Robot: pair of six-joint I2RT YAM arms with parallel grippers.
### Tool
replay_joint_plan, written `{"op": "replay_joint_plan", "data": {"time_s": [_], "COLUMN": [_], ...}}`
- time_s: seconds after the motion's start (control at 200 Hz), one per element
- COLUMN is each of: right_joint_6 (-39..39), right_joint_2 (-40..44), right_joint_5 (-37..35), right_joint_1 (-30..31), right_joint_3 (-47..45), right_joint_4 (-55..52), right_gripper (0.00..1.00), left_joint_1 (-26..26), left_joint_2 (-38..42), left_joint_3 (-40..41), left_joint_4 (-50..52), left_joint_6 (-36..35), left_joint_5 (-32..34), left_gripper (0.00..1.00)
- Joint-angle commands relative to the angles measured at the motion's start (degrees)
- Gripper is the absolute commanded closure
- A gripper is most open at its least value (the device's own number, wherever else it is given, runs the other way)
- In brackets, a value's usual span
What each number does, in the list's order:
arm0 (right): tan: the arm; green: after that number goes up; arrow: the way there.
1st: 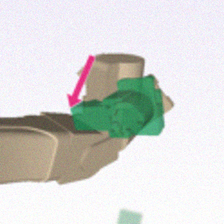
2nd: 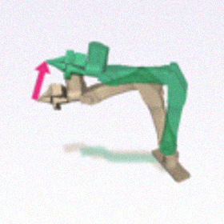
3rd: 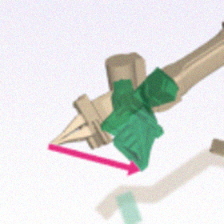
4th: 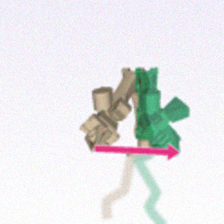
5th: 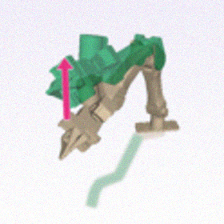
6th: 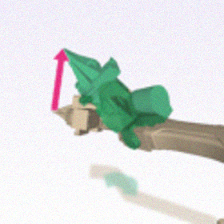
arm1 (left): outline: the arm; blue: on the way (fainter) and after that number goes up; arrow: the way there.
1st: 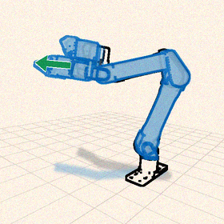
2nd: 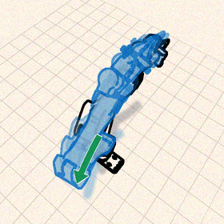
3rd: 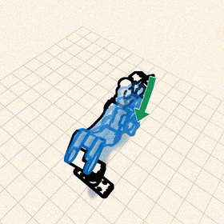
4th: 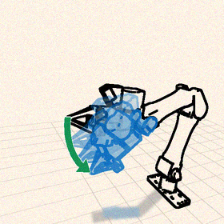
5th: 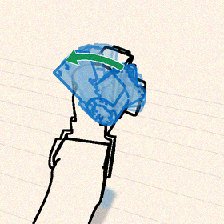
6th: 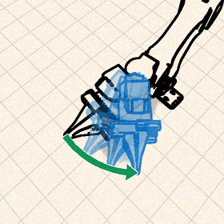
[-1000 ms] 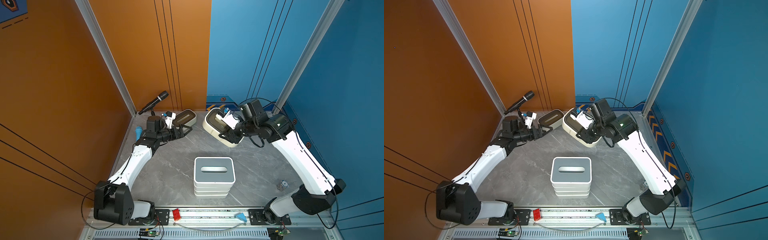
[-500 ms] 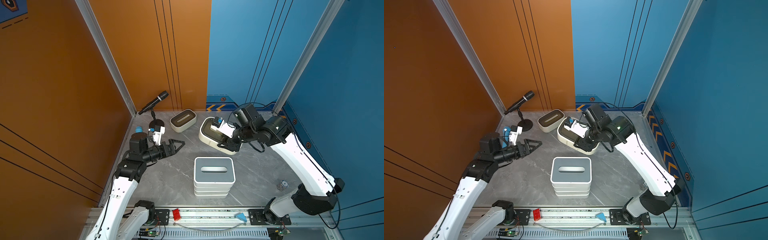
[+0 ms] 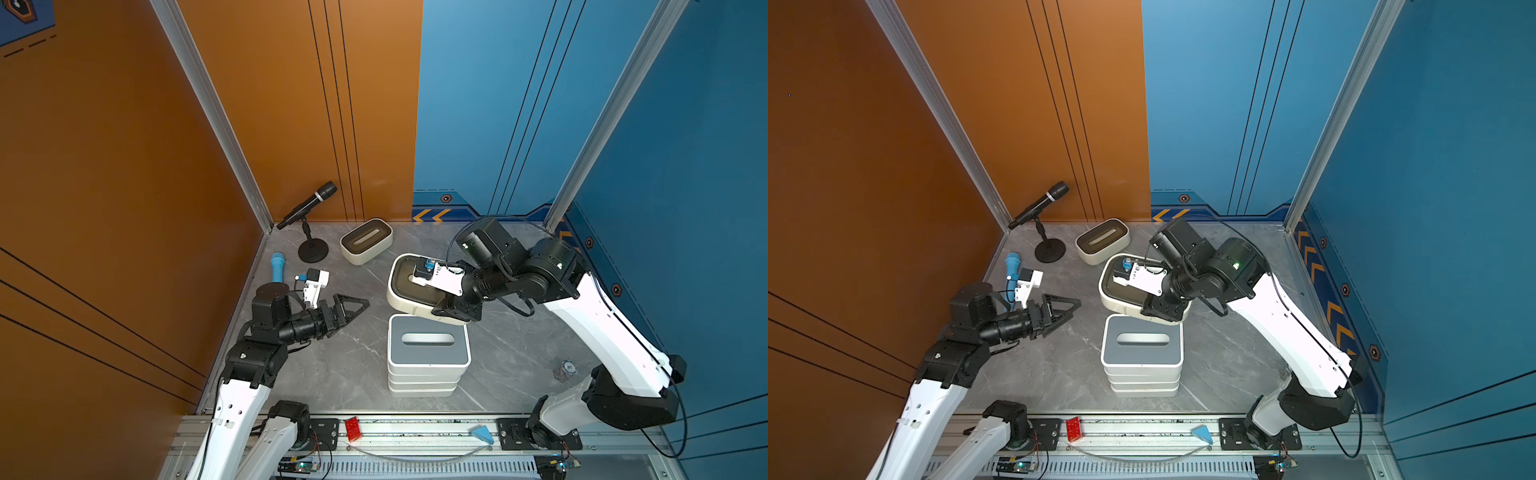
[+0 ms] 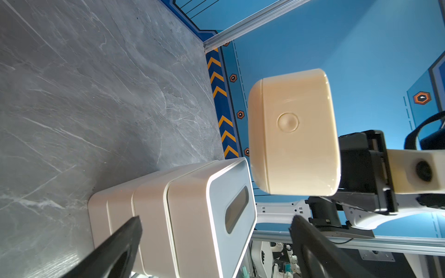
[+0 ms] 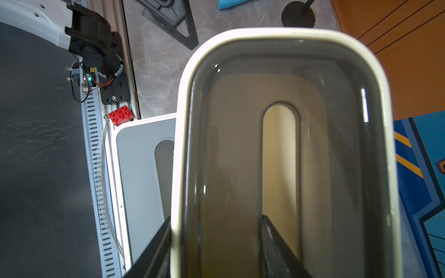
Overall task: Stack the tissue boxes
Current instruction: Place the tissue box at the tissue box.
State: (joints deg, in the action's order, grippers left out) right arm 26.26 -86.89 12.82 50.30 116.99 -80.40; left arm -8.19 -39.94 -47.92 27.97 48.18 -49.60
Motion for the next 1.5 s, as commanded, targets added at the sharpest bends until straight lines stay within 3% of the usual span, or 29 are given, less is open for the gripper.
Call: {"op": "replay_joint_plan", "data": {"time_s": [0.0, 0.466, 0.796, 1.497], "right_joint_6": [1.93, 2.83, 3.63, 2.92], "right_joint_2": [2.28, 6.38, 5.30, 4.10], "right_joint_5": [1.50, 3.45, 4.81, 3.36], "right_joint_1": [1.35, 4.69, 6.45, 11.33], "right_joint_3": [-0.01, -3.17, -0.69, 0.36], "right_joint_4": [-1.30, -2.04, -4.85, -7.14], "right_gripper": [0.64, 0.64, 0.64, 0.64], "left_joint_1": [0.28, 0.19, -0.46, -1.04], "left_joint_2": [1.26, 3.70, 4.58, 7.67], "left_joint_3": [-1.30, -1.90, -1.20, -0.95], "left_joint_4": [0.33, 0.27, 0.42, 2.26], "left_joint_6": [1.77, 1.83, 0.45, -0.90], "left_joint_5": [-2.99, -9.87, -13.33, -14.07], "left_gripper": [0.02, 0.02, 0.02, 0.02]}}
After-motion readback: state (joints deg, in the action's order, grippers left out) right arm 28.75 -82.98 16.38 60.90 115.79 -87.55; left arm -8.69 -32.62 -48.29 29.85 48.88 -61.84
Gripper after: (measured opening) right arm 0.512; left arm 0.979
